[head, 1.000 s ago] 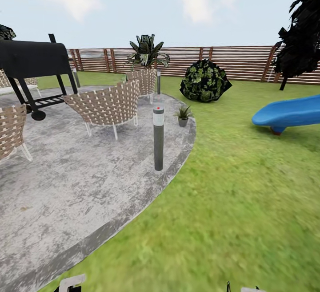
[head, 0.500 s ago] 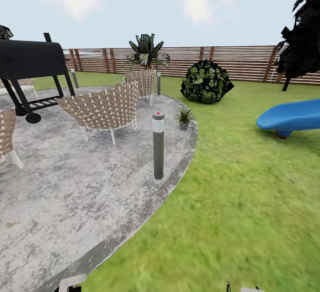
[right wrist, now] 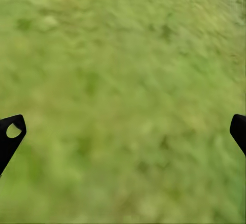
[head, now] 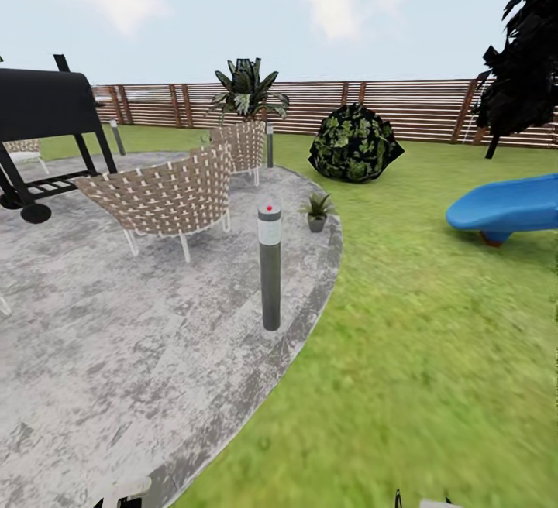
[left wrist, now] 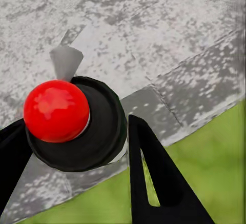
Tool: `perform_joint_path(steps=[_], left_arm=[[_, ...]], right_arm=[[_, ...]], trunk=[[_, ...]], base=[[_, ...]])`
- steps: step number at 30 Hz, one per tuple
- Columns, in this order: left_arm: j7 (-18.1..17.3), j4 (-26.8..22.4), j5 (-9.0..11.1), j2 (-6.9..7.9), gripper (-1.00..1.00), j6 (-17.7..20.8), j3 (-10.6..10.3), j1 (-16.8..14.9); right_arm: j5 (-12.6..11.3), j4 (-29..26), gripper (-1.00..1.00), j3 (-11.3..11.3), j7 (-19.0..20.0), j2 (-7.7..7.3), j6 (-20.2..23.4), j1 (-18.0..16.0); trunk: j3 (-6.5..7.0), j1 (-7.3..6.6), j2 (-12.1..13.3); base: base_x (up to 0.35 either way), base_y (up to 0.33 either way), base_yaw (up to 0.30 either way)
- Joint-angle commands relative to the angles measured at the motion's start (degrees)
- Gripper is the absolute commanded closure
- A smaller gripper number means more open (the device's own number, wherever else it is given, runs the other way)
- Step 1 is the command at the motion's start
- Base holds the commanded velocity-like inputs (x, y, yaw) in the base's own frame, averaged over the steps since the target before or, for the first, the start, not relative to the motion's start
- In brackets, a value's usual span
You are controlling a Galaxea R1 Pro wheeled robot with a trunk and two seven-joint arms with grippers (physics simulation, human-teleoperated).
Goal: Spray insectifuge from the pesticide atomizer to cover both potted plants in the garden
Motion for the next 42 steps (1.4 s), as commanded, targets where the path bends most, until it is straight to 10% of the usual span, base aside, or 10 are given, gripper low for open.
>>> perform_joint_path(steps=[1,42], left_arm=[[0.3,0.1,-0.6,0.01,1.00,-0.3,0.2,0.0],[0.3,-0.2,-0.6,-0.17,1.00,-0.2,0.2,0.0]], right_arm=[[0.6,0.1,-1.00,-0.4,-0.2,0.01,-0.1,0.0],[0.6,0.1,-1.00,-0.5,-0.2,0.01,-0.1,0.0]], trunk=[[-0.05,0.02,0.0],[0.56,0.02,0.0]], base=[[0.341,0.071,-0.208],[0.260,0.022,-0.253]])
